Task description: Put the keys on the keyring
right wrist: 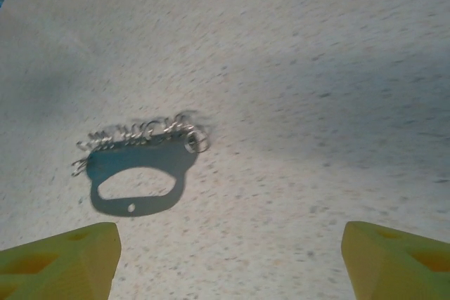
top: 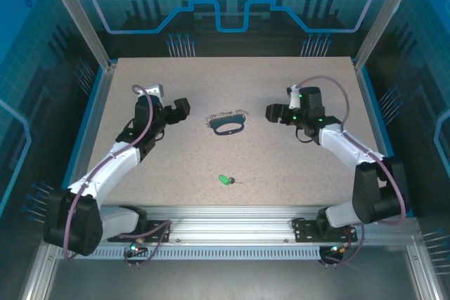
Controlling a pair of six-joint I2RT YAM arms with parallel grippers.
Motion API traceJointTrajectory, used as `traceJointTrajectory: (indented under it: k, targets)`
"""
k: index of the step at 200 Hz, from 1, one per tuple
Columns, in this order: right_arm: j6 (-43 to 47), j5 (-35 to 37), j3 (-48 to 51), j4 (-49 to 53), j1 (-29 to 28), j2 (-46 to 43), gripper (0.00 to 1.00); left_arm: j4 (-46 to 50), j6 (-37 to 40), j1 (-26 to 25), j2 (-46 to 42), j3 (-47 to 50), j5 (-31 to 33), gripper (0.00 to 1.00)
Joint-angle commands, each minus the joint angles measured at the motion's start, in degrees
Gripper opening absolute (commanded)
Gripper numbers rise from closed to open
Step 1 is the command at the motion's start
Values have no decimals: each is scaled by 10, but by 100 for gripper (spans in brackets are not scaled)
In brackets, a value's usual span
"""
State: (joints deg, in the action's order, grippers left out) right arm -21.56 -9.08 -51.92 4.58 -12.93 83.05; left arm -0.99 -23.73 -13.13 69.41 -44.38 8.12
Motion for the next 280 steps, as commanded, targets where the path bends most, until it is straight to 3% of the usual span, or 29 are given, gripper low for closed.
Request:
traceJointTrajectory:
  k: [1,43,94,154,280]
  targets:
    - [-10,-20,-40,25,-29,52,80,85,-75,-31,23,-19,-56,99]
    - [-16,-59,-127,31,-68,186,67,76,-93,-52,48,-31,-110,99]
    - [-28,-56,-201,22,-80,296,63,53,-91,-61,60,-36,-112,99]
    - [-29,-59,-250,20,-78,357,62,54,-87,-71,82,-54,-120,99]
    - [-39,-144,-149,-44,-102,300,42,49,-83,-74,76,-40,-117,99]
